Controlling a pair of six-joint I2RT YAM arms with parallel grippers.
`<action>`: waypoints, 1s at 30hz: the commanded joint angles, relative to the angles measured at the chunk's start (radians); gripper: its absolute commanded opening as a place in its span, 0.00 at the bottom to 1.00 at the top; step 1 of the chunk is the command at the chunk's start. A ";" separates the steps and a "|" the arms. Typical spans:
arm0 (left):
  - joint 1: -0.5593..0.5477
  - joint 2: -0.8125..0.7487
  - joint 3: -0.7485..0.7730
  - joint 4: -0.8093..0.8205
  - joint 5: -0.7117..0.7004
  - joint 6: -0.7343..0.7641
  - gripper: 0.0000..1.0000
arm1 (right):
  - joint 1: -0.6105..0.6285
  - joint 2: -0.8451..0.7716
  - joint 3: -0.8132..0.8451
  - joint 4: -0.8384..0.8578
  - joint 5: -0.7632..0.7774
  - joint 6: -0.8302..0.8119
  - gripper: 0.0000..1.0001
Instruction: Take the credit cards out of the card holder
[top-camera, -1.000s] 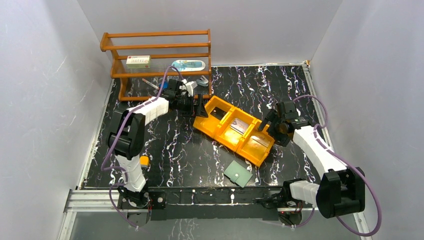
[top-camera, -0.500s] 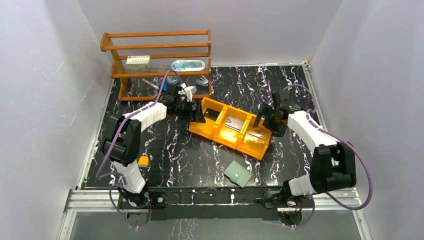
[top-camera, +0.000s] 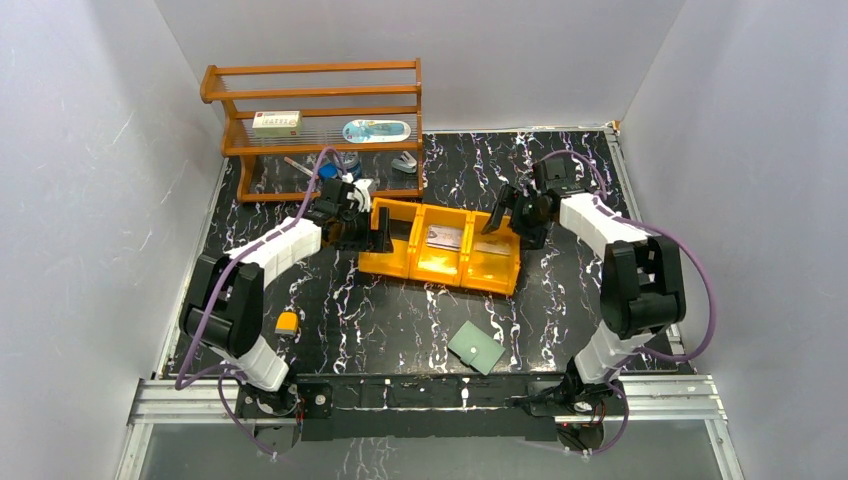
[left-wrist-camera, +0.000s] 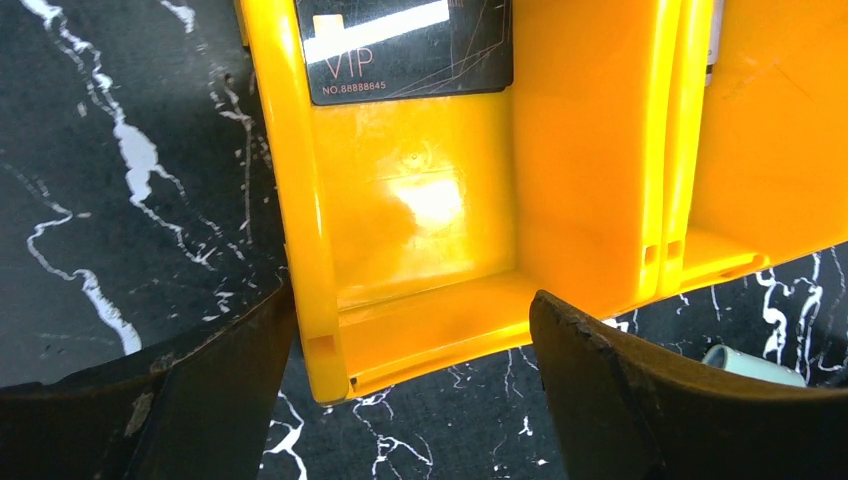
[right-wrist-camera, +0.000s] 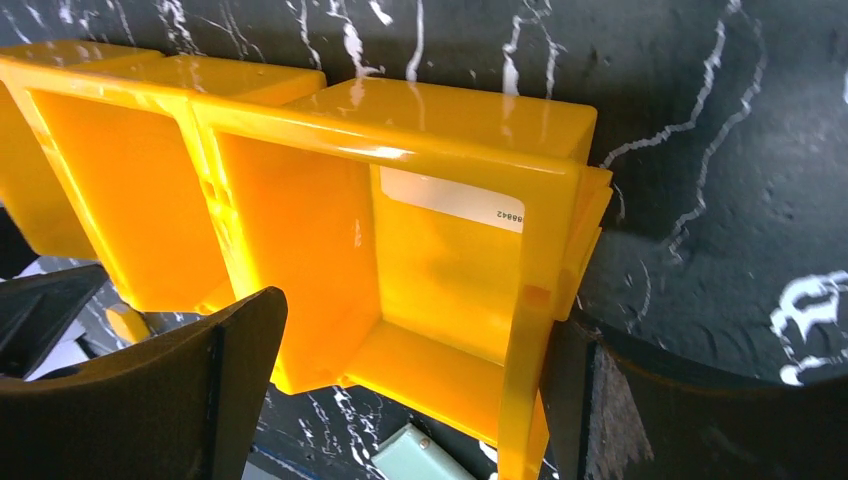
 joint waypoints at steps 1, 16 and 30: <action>-0.006 -0.058 -0.019 -0.026 -0.065 -0.015 0.86 | 0.006 0.056 0.100 0.063 -0.117 -0.016 0.98; -0.004 -0.107 -0.070 -0.029 -0.133 -0.054 0.87 | 0.006 0.224 0.288 -0.006 -0.114 -0.067 0.98; 0.008 -0.024 0.053 -0.020 -0.103 -0.044 0.87 | 0.004 0.235 0.330 -0.031 -0.102 -0.068 0.98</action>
